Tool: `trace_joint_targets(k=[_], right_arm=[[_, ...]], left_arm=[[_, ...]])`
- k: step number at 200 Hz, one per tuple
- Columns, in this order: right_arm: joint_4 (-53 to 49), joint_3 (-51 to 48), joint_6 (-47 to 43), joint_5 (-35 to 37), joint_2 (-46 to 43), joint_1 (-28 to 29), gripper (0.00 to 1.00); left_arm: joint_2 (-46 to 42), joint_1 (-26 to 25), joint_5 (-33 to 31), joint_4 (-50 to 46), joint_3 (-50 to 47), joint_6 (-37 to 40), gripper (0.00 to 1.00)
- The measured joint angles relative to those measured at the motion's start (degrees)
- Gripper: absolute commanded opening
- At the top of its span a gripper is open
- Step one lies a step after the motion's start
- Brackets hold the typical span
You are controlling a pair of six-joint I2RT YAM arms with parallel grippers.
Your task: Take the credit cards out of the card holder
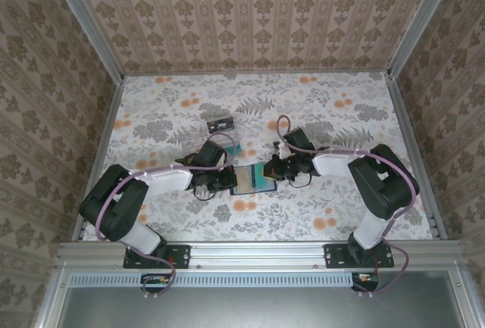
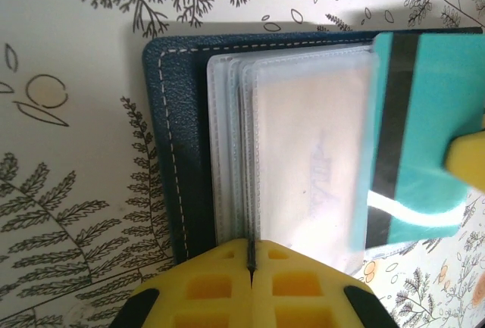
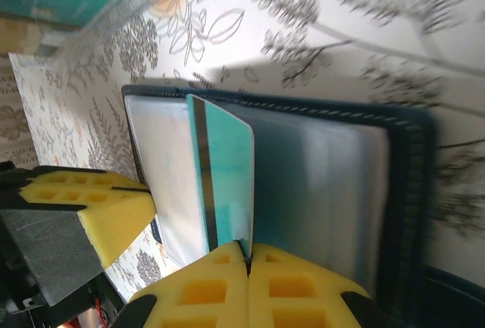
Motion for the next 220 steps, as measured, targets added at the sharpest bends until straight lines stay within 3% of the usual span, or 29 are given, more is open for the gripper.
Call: trace_joint_targets(k=[44,71,97,154,220], right_arm=[[-4.0,-0.5,-2.0,0.4,-4.2,-2.4,0.01],[-6.8,-0.5,-3.3,0.7,-6.8,-2.7,0.0],[-9.2,0.0,-4.2,0.6,-9.1,-3.0,0.0],[-9.7,4.7,-4.2,-1.6,-12.9,-3.6,0.0],[1.9,5.7,2.4,-9.4,-14.2,-4.6,0.0]], left_arm=[[0.0,0.8,0.0,-1.8,0.7,0.4,0.0],[-0.3,1.4,0.1,-3.2,1.6,0.7,0.32],[-3.5,2.4,1.2,-3.2,2.4,0.3,0.42],[-9.2,5.3,7.9,7.6,3.1,-5.6,0.45],[-9.2,7.6,14.0,24.8,2.2,-16.4,0.39]])
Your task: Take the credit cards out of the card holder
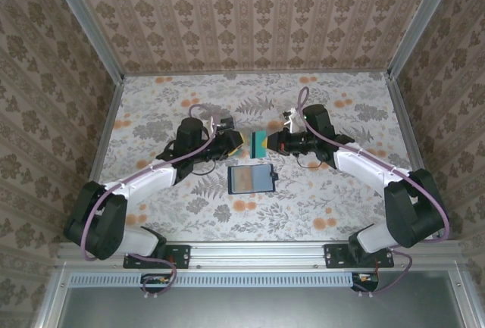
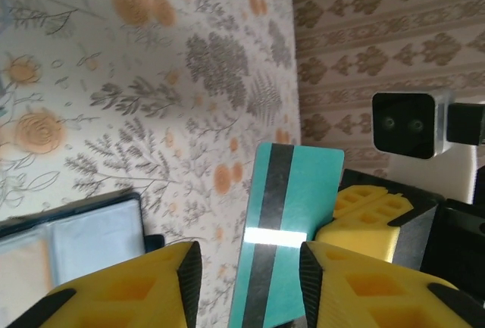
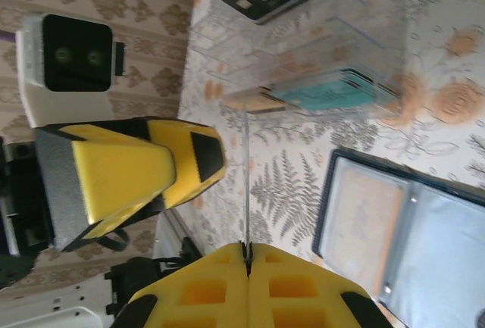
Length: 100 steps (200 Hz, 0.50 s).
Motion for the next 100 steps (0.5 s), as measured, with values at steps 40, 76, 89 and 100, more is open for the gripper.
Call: trace_joint_targets(k=[40,76,89,100], right_arm=[[5.3,0.0,3.4,-3.2,0.0,0.0,0.0],[8.1,0.0,5.0,-5.0,0.0,0.0,0.0],[8.6,0.0,5.5,-5.5,0.0,0.0,0.0],[9.1,-0.1,5.6,-5.6,0.0,0.0,0.0]], left_arm=[[0.0,0.2,1.6,4.3,-0.7,-3.0,0.36],[0.1,0.2,2.2,8.0,-1.7,-5.1,0.26],[0.3,0.2,3.0,9.4,-1.9,-5.7,0.23],[0.4,0.2,3.6,10.8,-1.9,-6.3,0.2]])
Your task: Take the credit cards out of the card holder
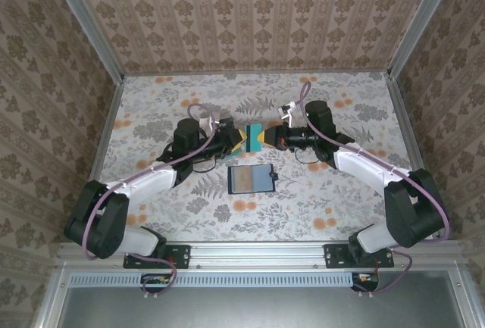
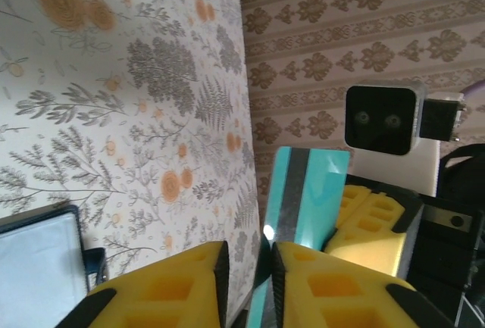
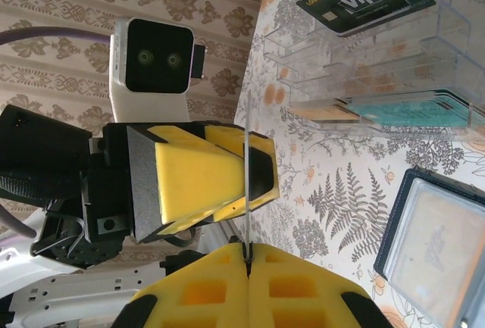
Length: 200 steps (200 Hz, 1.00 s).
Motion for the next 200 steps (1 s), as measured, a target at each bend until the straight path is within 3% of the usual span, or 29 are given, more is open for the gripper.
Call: trace_joint_targets(k=[23,55,76,81,91,99,119,143,161,200], right_arm=[[1.0,-0.3,0.2,-0.3,0.0,0.0,0.0],[1.3,-0.5,0.7,-0.7,0.0,-0.3,0.0],[1.3,-0.6,1.1,-0.7,0.1,-0.6,0.07],[1.3,-0.6,1.1,-0.7,0.1,-0.6,0.13],[1.3,-0.6,1.2,-0.8,0.1,-0.6,0.4],[1.2,-0.6,1.2,-0.8,0.1,-0.5,0.55],[0.8,-0.6,0.7,-0.6,0.1,-0.5,0.77],[-1.8,-0.7,-1.7,0.7,0.0,-0.5,0.88],[-5.0,-0.7,-3.3,2.4,-0.6,-0.5,0.99],[-12.3,-0.9,-8.0,7.9,-5.8,-0.6,1.0]], left_arm=[[0.1,0.0,1.0,3.1,-0.5,-1.0,0.17],[0.4,0.1,1.4,6.4,-1.5,-2.4,0.04],[0.5,0.1,1.7,8.0,-1.6,-3.1,0.0],[0.5,0.1,1.8,8.2,-1.7,-3.1,0.0],[0.5,0.1,1.8,8.5,-1.9,-3.2,0.0],[0.5,0.1,2.1,8.7,-1.9,-3.3,0.0],[0.5,0.1,2.5,8.2,-1.9,-3.0,0.0],[-0.8,0.8,2.8,4.2,-1.8,-0.6,0.0],[-3.6,1.9,2.4,-4.9,-0.6,4.9,0.0],[-7.9,2.3,-3.8,-31.6,10.3,24.2,0.0]])
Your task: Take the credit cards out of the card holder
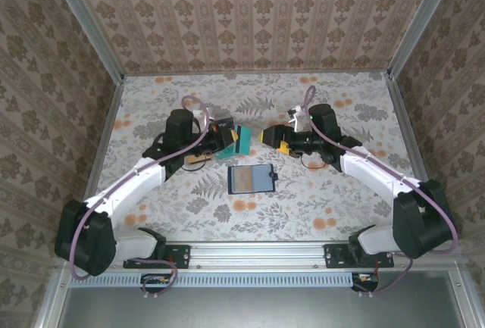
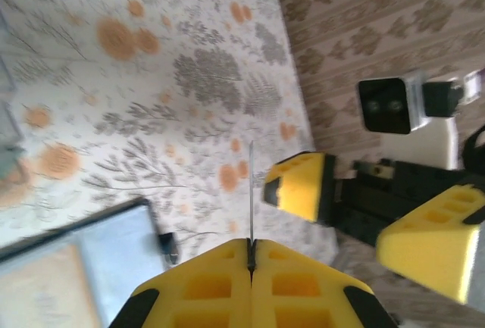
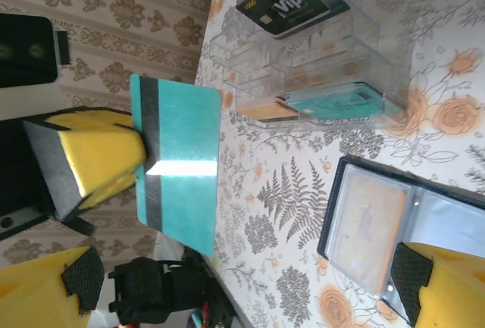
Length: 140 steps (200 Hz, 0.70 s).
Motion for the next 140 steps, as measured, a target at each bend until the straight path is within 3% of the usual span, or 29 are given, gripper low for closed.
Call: trace_joint_targets(k=[56,140], right_arm=[[-6.3,0.0,-4.3,6.2,-4.0,-0.2,1.0],[-9.6,0.0,-6.3,10.1,-6.3,-0.9,1.0]], left_arm=[[-0.4,0.6,-11.5,-20.1,6.1,24.5,0.0],[6.8,-6.4,-25.2,-28.3,12.6,64.3,0.0]])
